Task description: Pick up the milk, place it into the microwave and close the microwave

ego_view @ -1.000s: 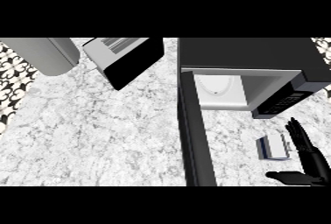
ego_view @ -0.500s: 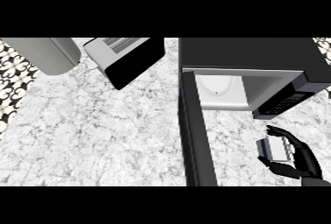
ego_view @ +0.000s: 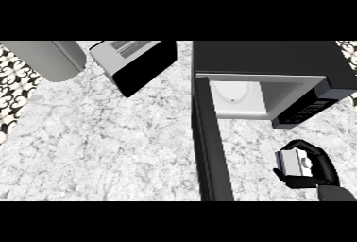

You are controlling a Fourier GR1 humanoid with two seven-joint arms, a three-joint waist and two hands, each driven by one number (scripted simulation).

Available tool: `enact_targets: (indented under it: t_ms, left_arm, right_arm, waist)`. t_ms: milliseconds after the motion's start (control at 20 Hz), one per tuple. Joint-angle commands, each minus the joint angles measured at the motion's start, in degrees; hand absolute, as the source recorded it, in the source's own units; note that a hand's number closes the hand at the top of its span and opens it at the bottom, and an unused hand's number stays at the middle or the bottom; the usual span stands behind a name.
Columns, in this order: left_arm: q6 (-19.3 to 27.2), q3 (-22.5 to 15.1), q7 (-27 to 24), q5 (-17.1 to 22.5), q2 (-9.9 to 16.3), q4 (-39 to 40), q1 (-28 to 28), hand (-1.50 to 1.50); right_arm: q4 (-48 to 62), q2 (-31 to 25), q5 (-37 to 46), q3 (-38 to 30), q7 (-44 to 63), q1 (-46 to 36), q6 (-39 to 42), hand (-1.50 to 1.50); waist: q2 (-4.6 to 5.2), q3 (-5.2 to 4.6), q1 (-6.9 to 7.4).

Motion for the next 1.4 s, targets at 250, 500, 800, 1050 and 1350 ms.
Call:
enact_targets:
  t_ms: [250, 500, 800, 1050, 1350]
  left_arm:
    - [-1.68, 1.7, 0.19, 4.57, -0.43, -6.76, 3.54, -1.5]
    - [-1.53, 2.52, 0.35, 4.83, -0.42, -2.97, 0.4, -1.5]
    - [-1.96, 6.43, 0.71, 7.37, 0.04, -0.97, -0.82, -1.5]
    - [-1.52, 3.47, -0.35, 5.67, -0.44, -2.76, 2.79, -1.5]
    - [-3.78, 6.18, -2.08, 8.92, -0.42, -0.62, 2.31, -1.5]
  right_arm:
    - [3.1, 3.96, -2.28, -1.4, -6.33, -4.84, -2.53, 1.5]
    - [-1.03, 3.43, -4.71, -0.01, -4.15, -4.5, 6.5, 1.5]
    - [-14.26, 7.69, -4.72, 5.17, 2.04, -0.27, 3.64, 1.5]
    - [-27.33, 10.76, -6.33, 6.9, 14.29, 0.46, -0.25, 1.5]
    - [-32.82, 12.14, -5.58, 7.77, 22.82, -2.93, -4.55, 1.5]
  waist:
    - [0.07, 0.11, 0.5]
    - [-0.14, -0.03, -0.97]
    - [-0.45, -0.15, -1.79]
    - [-0.45, -0.14, -1.53]
    - [-0.28, -0.1, -1.0]
